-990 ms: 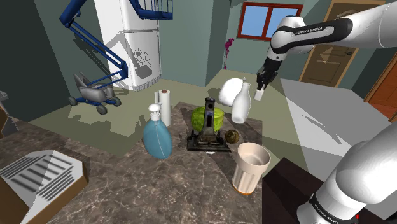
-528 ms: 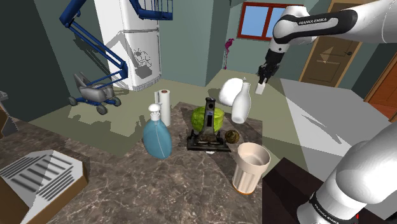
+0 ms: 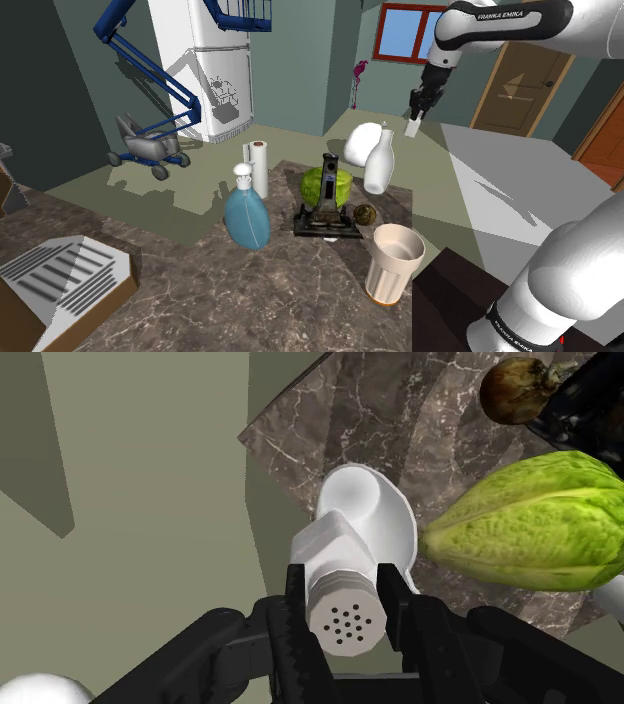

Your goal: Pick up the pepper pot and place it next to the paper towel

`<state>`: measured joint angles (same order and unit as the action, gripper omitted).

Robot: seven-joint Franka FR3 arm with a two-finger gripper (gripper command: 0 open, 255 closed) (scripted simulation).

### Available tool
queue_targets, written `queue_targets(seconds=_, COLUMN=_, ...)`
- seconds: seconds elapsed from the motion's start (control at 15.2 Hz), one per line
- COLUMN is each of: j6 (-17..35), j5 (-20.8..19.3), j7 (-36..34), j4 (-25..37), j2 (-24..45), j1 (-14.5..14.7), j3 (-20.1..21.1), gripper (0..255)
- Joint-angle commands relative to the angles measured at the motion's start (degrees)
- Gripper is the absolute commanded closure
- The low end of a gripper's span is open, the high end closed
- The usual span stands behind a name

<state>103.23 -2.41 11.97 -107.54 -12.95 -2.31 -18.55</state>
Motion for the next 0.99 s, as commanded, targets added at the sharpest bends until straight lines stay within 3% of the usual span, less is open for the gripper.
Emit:
queue_targets(seconds=0.0, j6=-1.7, j5=0.1, j7=0.1, j4=2.0, j2=0.3, j1=0.0, j3=0.0, gripper=255)
queue_targets(seconds=0.26, j6=-4.7, j5=0.3, j7=0.2, j4=5.6, j2=1.0, j1=0.1, j3=0.0, gripper=255)
queue_targets(seconds=0.92, j6=-4.4, j5=0.4, j7=-13.6, j4=6.4, j2=2.3, j1=5.3, j3=8.6, gripper=255)
